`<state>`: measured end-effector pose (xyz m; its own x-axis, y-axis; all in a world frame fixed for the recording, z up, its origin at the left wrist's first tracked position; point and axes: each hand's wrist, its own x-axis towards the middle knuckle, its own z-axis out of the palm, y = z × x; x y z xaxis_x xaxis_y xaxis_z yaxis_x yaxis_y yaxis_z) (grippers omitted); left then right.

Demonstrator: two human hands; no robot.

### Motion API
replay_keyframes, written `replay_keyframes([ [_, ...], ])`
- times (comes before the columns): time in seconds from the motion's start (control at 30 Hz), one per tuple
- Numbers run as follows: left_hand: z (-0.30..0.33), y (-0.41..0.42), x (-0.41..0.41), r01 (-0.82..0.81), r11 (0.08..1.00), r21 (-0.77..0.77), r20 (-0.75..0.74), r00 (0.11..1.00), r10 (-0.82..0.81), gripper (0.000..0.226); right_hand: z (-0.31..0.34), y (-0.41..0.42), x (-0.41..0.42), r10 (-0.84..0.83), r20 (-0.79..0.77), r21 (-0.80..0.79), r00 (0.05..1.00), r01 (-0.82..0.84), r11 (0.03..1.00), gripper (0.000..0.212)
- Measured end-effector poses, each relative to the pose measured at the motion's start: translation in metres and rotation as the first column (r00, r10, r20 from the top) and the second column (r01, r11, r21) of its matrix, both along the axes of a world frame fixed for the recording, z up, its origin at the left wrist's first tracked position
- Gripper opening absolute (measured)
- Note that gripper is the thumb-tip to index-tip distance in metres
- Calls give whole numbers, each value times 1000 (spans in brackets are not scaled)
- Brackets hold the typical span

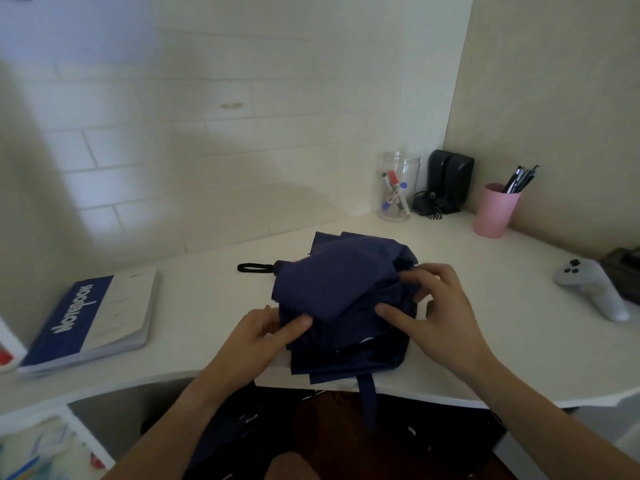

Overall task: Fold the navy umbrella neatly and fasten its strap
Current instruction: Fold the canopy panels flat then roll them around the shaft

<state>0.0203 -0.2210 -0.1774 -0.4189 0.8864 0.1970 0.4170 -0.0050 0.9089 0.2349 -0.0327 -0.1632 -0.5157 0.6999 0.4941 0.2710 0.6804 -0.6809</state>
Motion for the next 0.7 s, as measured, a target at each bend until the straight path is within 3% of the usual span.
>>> replay_keyframes([
  [0.07,2,-1,0,3,1000,22,43,999,-4,60,7,1,-8,2,-59,-33,998,-4,999,49],
  [0.13,4,-1,3,-7,1000,28,64,998,5,37,14,4,-12,18,-118,-99,993,-30,995,45],
  [0.2,4,0,3,-6,999,46,69,998,3,34,13,8,-12,91,-131,-87,987,-103,991,39],
  [0.3,-3,-1,-2,-114,991,73,-55,991,118,28,2,8,-4,177,-36,104,984,-173,980,36],
  [0.4,-10,-3,-4,-263,961,81,-252,928,275,38,-9,10,8,177,104,257,979,-198,946,44],
  [0.47,-11,-4,-1,-331,940,86,-299,891,342,38,-14,12,14,157,194,310,968,-212,927,45],
  [0.6,-9,-2,4,-255,967,24,-332,910,248,37,-14,4,24,194,213,235,958,-242,941,62],
  [0.67,-11,1,1,-251,968,-4,-400,887,228,38,-9,3,26,193,267,331,944,-278,902,70],
  [0.7,-11,2,0,-260,966,-7,-423,876,233,37,-8,5,27,187,305,409,934,-306,860,63],
])
